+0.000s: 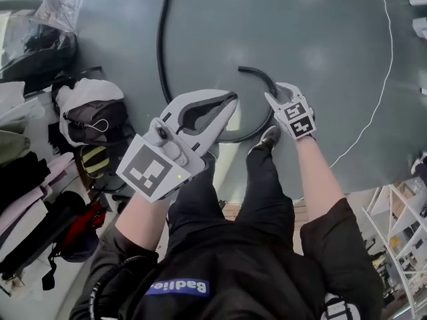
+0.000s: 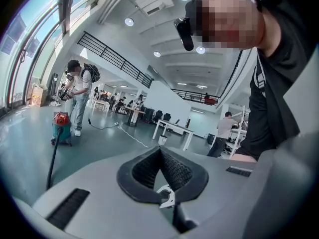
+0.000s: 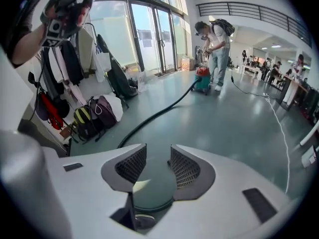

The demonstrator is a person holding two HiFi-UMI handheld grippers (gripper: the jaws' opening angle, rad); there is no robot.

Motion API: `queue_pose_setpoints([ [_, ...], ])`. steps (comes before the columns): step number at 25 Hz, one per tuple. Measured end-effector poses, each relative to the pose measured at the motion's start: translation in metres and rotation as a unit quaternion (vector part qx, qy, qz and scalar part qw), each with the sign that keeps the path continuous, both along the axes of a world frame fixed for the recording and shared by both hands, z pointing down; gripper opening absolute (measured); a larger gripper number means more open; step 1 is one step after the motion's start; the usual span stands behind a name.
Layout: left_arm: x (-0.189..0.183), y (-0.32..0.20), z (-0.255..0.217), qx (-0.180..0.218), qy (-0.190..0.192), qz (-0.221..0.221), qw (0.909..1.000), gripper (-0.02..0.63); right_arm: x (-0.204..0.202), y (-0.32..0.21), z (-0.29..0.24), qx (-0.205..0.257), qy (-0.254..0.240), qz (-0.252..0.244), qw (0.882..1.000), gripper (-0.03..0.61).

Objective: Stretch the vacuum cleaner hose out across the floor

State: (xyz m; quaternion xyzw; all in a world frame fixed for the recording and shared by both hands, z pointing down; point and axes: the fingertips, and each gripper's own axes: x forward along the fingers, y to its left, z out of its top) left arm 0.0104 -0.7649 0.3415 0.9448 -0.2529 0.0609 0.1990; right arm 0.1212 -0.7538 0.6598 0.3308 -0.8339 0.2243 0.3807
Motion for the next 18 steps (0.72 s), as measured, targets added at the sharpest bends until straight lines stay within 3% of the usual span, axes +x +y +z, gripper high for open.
queue_pose_setpoints([
  [5, 0.004, -0.034, 0.084, -0.006, -0.001, 0.008, 1.0000, -0.005, 0.005, -0.026, 0.149, -0.060, 0.047, 0.011, 0.997, 0.157],
  [10, 0.002, -0.022, 0.137, -0.004, -0.021, 0.040, 0.9990, -0.005, 0.024, -0.016, 0.215, -0.096, 0.098, 0.024, 0.990, 0.162],
  [15, 0.022, -0.032, 0.260, -0.024, -0.041, 0.056, 0.9973, -0.005, 0.054, -0.021, 0.343, -0.120, 0.112, 0.038, 0.986, 0.183],
  [18, 0.030, -0.037, 0.305, -0.021, -0.046, 0.065, 0.9966, -0.005, 0.065, -0.019, 0.401, -0.142, 0.123, 0.041, 0.981, 0.196],
])
